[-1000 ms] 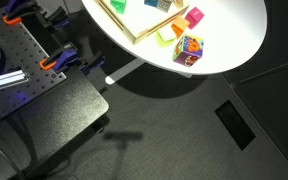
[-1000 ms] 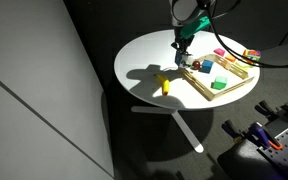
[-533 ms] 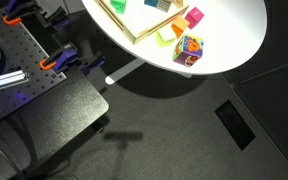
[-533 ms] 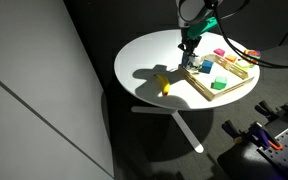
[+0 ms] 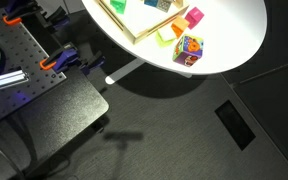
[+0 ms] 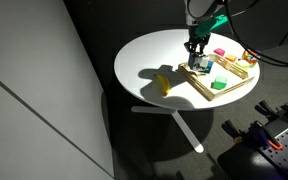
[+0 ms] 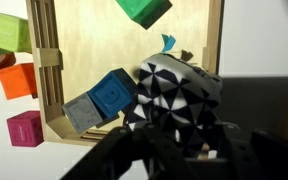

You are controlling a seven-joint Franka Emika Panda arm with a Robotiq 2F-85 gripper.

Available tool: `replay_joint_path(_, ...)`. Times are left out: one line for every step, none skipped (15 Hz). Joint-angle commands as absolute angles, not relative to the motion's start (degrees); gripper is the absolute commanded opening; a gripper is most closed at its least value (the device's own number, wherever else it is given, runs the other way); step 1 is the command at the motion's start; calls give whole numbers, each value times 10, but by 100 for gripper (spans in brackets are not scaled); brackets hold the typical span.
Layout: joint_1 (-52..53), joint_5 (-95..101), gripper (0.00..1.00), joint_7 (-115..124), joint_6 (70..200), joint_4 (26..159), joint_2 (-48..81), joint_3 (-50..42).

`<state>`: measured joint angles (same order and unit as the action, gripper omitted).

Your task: Pick up the block with the number four on it and put it in the tray

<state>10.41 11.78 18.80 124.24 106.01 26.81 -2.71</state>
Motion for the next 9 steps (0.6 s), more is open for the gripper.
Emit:
replay_joint_path(92,109,77,178,1236,1087,236,-19)
replay_joint_path(91,106,86,174,1234,1089,233,-17)
replay_joint_path(90,105,92,172,1232,1090,231,-16)
replay_joint_path(89,101,99,165,1226,1091,228,-13)
replay_joint_path(87,96,100,157,1217,1091,225,-10)
replay_joint_path(85,90,100,149,1208,1091,223,-7)
replay_joint_path(84,83,100,140,1198,1090,221,-4)
replay_joint_path(81,78,100,128,1188,1090,219,0)
replay_joint_path(92,97,100,158,1206,1076,241,-8)
